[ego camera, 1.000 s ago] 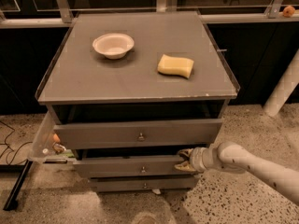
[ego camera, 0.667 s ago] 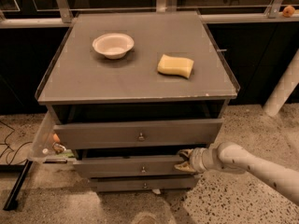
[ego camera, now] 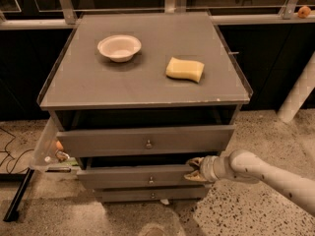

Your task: Open middle drawer

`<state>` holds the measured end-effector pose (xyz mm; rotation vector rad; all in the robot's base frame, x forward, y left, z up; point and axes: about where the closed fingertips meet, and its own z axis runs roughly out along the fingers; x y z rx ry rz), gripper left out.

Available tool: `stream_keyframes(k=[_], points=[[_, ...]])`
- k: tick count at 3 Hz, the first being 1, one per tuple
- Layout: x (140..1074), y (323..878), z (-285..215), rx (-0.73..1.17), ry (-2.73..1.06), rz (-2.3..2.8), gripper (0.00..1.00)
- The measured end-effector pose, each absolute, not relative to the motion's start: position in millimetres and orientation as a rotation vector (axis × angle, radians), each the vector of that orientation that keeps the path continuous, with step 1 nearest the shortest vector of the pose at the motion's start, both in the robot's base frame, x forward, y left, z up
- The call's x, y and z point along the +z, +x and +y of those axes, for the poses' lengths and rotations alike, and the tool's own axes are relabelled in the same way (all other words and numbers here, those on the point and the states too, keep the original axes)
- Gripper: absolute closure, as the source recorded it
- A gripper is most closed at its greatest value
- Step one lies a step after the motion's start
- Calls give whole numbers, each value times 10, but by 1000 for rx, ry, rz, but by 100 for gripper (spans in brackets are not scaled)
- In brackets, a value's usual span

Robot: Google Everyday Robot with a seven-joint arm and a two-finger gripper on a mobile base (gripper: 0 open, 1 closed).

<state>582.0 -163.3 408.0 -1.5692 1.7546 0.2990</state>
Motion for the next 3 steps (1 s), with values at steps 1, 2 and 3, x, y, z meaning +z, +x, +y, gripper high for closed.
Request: stream_keyframes(k=[1, 2, 3], points=[[4080, 5820, -1633, 299, -1569, 1755, 37], [4024, 5723, -1651, 364, -1572, 1749, 13], [4053, 5723, -1651, 364, -1572, 1749, 12]])
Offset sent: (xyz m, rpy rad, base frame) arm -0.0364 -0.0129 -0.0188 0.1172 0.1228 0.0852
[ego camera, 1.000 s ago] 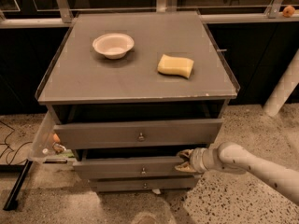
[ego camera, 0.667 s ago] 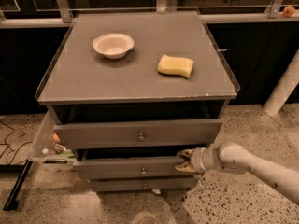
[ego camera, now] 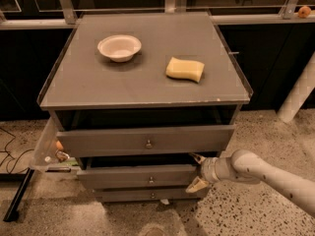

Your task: Open middle drawer

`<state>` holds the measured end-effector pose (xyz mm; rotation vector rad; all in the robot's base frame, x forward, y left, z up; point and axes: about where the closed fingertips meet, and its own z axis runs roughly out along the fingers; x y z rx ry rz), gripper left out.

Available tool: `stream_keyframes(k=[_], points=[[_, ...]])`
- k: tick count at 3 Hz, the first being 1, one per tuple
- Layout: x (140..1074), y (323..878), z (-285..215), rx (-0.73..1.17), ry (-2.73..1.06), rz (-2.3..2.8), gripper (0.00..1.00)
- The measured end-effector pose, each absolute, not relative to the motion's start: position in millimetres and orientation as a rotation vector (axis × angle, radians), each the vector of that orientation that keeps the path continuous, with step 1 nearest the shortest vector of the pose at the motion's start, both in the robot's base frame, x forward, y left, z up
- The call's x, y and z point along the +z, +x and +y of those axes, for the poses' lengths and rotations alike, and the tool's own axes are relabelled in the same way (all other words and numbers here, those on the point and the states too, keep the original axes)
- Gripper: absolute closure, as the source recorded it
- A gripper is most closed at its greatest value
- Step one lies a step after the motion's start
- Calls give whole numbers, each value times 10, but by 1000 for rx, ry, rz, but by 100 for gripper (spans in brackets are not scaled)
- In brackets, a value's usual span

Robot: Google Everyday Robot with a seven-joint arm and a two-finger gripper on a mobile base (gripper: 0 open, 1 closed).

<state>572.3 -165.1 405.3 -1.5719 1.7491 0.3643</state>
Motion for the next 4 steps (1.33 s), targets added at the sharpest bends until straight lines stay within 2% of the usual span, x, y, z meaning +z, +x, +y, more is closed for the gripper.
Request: stream_keyframes(k=[1, 3, 4], points=[[4014, 5271, -1844, 437, -1580, 1767, 36], [4085, 5155, -1877, 461, -1586, 1770, 82], [4153, 5155, -1877, 461, -1586, 1770, 100]])
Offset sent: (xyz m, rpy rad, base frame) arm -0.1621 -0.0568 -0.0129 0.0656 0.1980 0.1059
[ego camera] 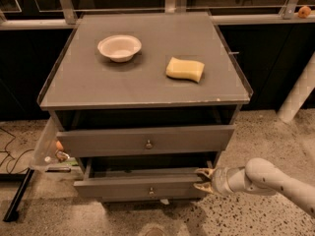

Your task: Open middle drawer

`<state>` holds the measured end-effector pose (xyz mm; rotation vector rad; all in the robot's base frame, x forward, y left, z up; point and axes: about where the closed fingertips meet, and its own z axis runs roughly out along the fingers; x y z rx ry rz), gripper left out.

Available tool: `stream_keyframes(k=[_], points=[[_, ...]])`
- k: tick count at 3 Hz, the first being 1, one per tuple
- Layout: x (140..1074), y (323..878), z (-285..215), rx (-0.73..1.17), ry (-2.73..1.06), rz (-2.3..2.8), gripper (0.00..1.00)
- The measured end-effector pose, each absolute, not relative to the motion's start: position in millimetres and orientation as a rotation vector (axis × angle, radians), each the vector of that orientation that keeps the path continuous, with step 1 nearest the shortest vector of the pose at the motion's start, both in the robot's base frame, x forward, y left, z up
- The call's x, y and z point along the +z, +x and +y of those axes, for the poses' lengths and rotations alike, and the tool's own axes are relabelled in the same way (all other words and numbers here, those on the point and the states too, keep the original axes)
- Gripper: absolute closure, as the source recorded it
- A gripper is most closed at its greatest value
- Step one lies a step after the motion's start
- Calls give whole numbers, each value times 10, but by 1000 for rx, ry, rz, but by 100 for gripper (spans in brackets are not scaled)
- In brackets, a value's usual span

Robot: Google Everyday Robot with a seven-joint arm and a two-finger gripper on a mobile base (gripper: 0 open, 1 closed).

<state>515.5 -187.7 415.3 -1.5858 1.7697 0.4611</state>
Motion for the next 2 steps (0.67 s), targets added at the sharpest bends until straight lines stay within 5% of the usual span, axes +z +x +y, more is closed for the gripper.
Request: stream_keyframes(k=[2], points=[[4164, 4986, -1913, 482, -1595, 1777, 100]])
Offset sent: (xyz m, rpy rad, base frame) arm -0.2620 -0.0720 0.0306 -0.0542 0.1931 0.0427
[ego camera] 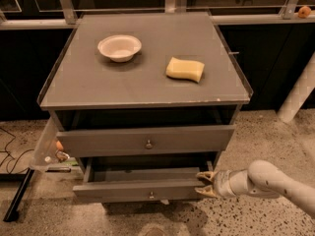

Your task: Open middle drawer

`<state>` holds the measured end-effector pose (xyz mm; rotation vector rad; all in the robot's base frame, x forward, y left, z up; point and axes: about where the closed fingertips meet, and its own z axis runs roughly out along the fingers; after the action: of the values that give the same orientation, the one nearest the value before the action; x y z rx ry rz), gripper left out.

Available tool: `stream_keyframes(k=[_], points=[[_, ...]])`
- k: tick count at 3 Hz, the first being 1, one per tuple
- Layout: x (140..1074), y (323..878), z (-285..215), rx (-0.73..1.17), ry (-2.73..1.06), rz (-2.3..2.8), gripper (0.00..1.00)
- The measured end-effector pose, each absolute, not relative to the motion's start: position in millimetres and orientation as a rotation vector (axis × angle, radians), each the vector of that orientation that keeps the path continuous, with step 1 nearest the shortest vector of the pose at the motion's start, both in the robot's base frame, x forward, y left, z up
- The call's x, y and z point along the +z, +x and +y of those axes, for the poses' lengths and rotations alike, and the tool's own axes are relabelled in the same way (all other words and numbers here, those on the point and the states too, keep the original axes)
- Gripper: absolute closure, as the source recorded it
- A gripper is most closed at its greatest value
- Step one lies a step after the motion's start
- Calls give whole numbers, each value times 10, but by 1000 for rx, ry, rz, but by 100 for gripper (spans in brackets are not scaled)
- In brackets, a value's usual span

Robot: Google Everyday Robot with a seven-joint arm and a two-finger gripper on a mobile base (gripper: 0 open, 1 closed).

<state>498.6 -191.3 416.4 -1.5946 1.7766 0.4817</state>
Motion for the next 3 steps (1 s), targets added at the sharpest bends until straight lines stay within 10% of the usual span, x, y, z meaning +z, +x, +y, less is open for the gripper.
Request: stream_keyframes(k=[3], points=[[4101, 5019, -1865, 494, -1608, 1786, 34]])
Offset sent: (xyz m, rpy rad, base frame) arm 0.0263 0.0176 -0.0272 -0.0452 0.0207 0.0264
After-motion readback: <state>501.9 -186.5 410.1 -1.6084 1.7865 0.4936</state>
